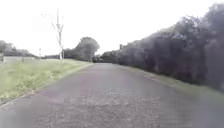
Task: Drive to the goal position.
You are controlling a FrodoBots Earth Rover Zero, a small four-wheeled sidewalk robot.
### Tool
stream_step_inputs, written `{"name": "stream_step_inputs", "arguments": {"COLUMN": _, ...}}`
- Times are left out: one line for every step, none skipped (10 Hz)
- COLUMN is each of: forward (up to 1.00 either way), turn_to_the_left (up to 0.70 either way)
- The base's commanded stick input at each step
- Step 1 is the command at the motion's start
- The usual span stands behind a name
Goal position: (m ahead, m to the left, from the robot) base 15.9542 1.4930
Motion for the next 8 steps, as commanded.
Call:
{"name": "stream_step_inputs", "arguments": {"forward": 0.70, "turn_to_the_left": 0.00}}
{"name": "stream_step_inputs", "arguments": {"forward": 0.70, "turn_to_the_left": 0.00}}
{"name": "stream_step_inputs", "arguments": {"forward": 0.70, "turn_to_the_left": 0.00}}
{"name": "stream_step_inputs", "arguments": {"forward": 0.70, "turn_to_the_left": 0.06}}
{"name": "stream_step_inputs", "arguments": {"forward": 0.70, "turn_to_the_left": 0.04}}
{"name": "stream_step_inputs", "arguments": {"forward": 0.70, "turn_to_the_left": 0.02}}
{"name": "stream_step_inputs", "arguments": {"forward": 0.70, "turn_to_the_left": 0.02}}
{"name": "stream_step_inputs", "arguments": {"forward": 0.70, "turn_to_the_left": 0.01}}
